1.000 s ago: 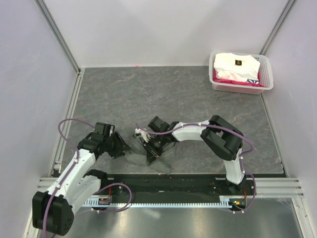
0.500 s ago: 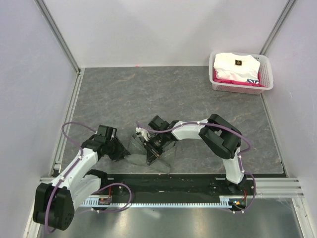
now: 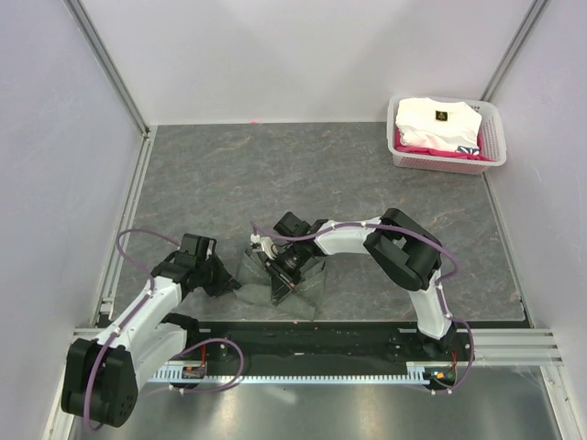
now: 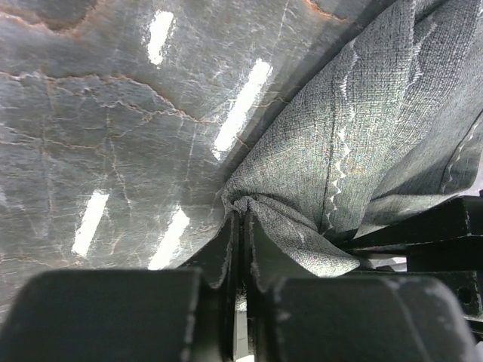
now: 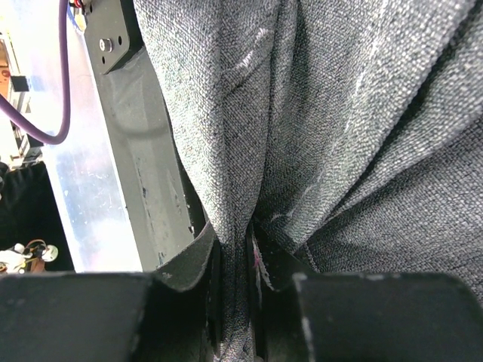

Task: Fold the napkin, place the utensils inside, and roll it up
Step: Roll the napkin with the utensil

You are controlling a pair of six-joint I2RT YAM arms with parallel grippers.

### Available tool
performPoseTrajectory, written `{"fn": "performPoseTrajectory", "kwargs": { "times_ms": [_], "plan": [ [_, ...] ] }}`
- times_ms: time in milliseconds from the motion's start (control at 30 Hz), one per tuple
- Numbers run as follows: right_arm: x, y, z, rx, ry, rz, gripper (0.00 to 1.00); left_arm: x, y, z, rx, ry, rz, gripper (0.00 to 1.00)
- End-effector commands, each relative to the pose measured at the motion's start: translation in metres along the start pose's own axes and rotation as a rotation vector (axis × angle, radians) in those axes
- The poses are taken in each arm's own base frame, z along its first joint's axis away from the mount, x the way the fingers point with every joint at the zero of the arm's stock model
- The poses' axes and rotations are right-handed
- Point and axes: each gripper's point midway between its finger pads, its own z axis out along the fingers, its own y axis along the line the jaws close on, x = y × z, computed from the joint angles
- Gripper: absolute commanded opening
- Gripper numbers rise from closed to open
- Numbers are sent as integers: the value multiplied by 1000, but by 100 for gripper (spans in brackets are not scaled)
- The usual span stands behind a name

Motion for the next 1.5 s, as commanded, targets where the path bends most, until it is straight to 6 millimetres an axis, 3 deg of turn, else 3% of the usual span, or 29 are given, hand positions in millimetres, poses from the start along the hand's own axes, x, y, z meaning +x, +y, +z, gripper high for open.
{"fn": "performPoseTrajectory", "kwargs": {
  "times_ms": [0,333,567,767,800,933,1033,1200,1467],
  "plan": [
    [59,-59,5,217,170,67,23,-1,-5,1,21,8,9,2],
    [14,-35,-28,289,107,-3,55,-2,-8,-3,11,28,41,2],
    [-13,-20,-59,429,10,-82,62,-1,-7,-2,3,39,39,2],
    [-47,17,-91,609,-158,-265,68,0,-7,-2,1,40,37,2],
    [-49,15,-96,678,-173,-288,68,0,-7,-1,0,41,37,2],
    [-38,40,-73,717,-171,-406,71,-1,-9,-3,5,41,41,2],
    [-26,44,-56,762,-132,-456,74,-1,-9,-3,3,44,41,2],
    [-17,36,-34,799,-91,-488,72,-1,-9,-3,7,44,41,2],
    [-25,29,-31,831,-75,-512,67,0,-9,-2,6,48,41,2]
  ]
}}
